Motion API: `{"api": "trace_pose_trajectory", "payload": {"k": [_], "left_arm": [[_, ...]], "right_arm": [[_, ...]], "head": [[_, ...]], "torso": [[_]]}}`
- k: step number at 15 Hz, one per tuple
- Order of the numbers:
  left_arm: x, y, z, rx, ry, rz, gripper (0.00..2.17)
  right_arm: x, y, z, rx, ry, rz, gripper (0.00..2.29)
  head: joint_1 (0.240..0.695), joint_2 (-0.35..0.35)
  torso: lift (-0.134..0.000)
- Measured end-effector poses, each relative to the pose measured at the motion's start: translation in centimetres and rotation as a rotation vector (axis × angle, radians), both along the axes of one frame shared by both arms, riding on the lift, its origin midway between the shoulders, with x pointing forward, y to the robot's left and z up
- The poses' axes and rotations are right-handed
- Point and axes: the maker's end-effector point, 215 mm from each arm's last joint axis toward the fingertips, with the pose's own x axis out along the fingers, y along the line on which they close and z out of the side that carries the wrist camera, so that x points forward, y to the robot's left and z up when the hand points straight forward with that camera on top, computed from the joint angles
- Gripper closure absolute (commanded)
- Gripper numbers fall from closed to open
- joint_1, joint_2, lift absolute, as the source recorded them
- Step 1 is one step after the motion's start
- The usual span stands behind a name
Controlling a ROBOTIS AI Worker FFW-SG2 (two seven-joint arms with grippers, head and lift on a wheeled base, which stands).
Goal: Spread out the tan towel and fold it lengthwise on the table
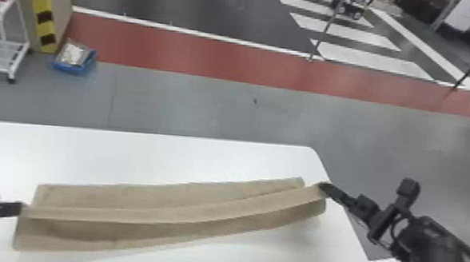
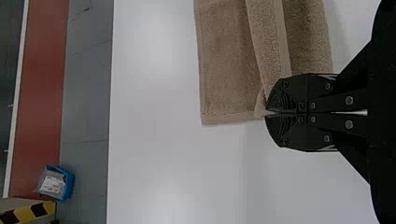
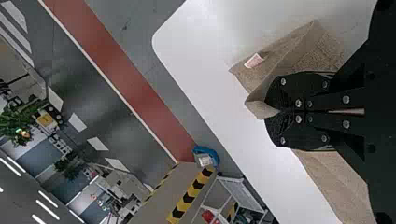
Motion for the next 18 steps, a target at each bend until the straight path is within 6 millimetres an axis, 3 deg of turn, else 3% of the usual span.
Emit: {"api": "trace_pose_trajectory", "payload": {"k": [5, 10, 12, 13, 14, 15, 16, 17, 18], "left_arm": [[3.8, -0.4, -0.1, 0.007, -0.034, -0.007, 1.71], [4.6, -0.3, -0.9, 0.058, -0.023, -0.020, 1.67], [4.6, -0.4, -1.2, 0.076, -0.020, -0.026, 1.54], [4.8, -0.5, -1.2, 0.089, -0.027, -0.025, 1.47], [5.2, -0.7, -1.3, 0.096, -0.041, -0.027, 1.44], [5.7, -1.0, -1.2, 0.094, -0.060, -0.029, 1.23], [6.1, -1.1, -1.2, 0.094, -0.078, -0.027, 1.13], [6.6, -1.3, -1.2, 0.092, -0.098, -0.027, 1.01], [7.0, -1.6, -1.2, 0.088, -0.114, -0.029, 0.61]], "right_arm": [[0.5, -1.5, -2.4, -0.052, 0.028, -0.100, 2.23], [1.2, -1.8, -3.1, -0.104, 0.005, -0.139, 2.10], [1.6, -2.1, -3.0, -0.123, -0.006, -0.149, 1.78], [1.9, -2.4, -2.8, -0.139, -0.016, -0.164, 1.76], [2.5, -2.6, -2.4, -0.163, -0.041, -0.171, 1.29], [3.2, -3.0, -1.9, -0.200, -0.067, -0.185, 0.51], [3.6, -3.6, -1.5, -0.239, -0.091, -0.205, 0.08], [4.1, -3.8, -1.1, -0.275, -0.115, -0.222, 0.02], [4.6, -3.7, -0.9, -0.296, -0.130, -0.228, 0.02]], "head": [[0.695, -0.332], [0.695, -0.329], [0.695, -0.331], [0.695, -0.332], [0.695, -0.333], [0.695, -0.335], [0.695, -0.338], [0.695, -0.340], [0.695, -0.341]], "torso": [[0.000], [0.000], [0.000], [0.000], [0.000], [0.000], [0.000], [0.000], [0.000]]}}
